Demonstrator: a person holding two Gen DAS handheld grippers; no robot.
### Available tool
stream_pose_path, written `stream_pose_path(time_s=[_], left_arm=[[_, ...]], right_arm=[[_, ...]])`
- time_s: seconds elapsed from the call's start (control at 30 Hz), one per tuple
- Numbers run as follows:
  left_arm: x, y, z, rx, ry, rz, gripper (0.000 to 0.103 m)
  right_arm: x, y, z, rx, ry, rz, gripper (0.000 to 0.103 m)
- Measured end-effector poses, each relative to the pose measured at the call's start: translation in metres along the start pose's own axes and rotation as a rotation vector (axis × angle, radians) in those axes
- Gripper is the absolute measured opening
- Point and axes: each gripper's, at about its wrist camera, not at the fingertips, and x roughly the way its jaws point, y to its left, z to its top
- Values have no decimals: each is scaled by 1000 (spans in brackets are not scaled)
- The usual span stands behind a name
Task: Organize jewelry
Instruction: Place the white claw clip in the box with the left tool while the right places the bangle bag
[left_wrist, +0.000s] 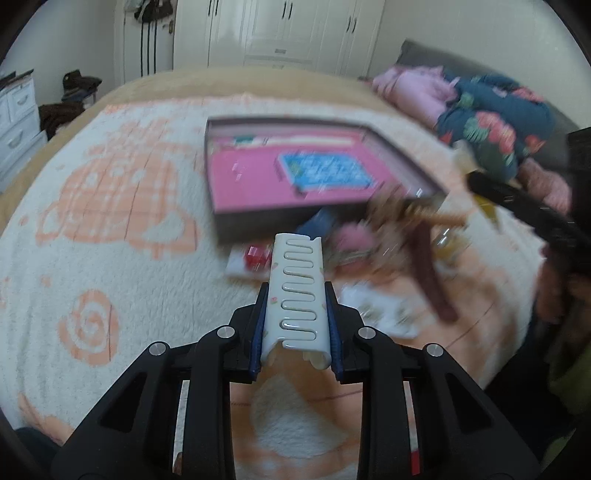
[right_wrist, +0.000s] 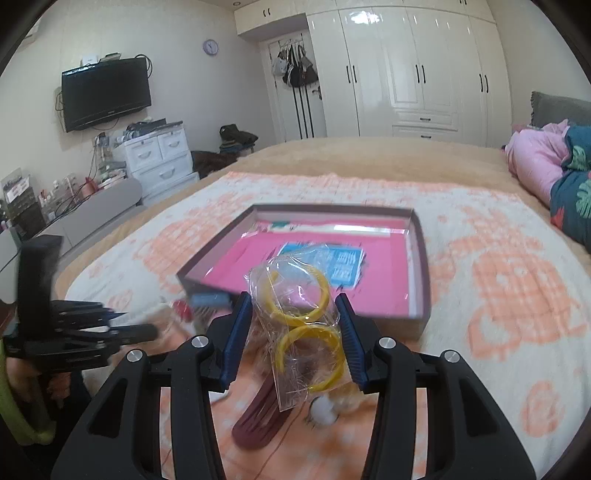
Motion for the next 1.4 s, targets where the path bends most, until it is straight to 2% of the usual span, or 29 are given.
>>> stream_pose_path(time_s=[0.13, 0.33, 0.5, 0.67, 1.07, 1.4], left_arm=[[0, -5, 22, -3, -39, -25, 19], [19, -2, 58, -10, -87, 3, 20], [42, 7, 82, -44, -91, 28, 20], [64, 19, 97, -76, -88, 51, 20], [99, 27, 103, -81, -42, 75, 20], [107, 23, 95, -58, -23, 88, 20]], right_arm=[[9, -12, 19, 11, -11, -18, 44], [30, -28, 40, -2, 4, -62, 44], [49, -45, 49, 9, 17, -99, 44], [71, -62, 49, 26, 79, -116, 44], [115, -71, 35, 2, 197, -144, 44], [120, -73, 25, 32, 218, -133, 48]])
